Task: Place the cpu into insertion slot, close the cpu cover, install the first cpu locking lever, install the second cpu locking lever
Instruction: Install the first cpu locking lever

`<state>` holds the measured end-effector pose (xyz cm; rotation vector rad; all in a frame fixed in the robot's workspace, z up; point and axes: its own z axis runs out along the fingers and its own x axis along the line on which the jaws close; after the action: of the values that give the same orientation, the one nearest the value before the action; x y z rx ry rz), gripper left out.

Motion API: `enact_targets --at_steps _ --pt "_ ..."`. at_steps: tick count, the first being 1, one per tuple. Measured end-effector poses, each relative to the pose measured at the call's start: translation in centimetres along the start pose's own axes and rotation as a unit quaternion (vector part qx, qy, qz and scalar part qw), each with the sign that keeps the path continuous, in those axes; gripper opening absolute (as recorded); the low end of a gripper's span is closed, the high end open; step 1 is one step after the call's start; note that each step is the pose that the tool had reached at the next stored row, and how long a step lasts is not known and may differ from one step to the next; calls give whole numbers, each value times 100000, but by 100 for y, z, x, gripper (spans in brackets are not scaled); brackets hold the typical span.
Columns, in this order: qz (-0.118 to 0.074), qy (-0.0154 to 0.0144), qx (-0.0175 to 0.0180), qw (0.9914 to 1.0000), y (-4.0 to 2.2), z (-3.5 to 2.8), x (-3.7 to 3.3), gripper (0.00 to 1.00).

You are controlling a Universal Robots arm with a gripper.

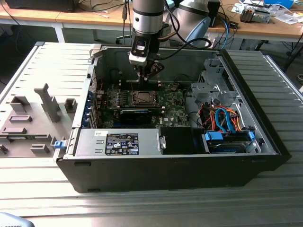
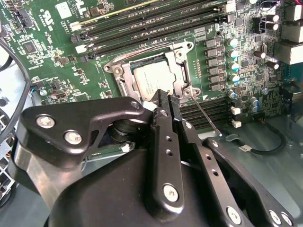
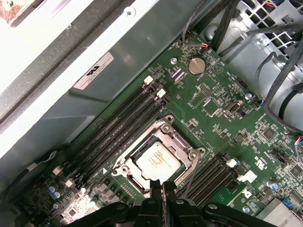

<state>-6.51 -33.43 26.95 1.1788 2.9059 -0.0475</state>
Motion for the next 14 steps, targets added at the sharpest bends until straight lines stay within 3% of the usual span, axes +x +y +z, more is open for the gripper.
enact_targets --at_steps 14 --pt "-493 -15 -7 99999 0 0 0 16"
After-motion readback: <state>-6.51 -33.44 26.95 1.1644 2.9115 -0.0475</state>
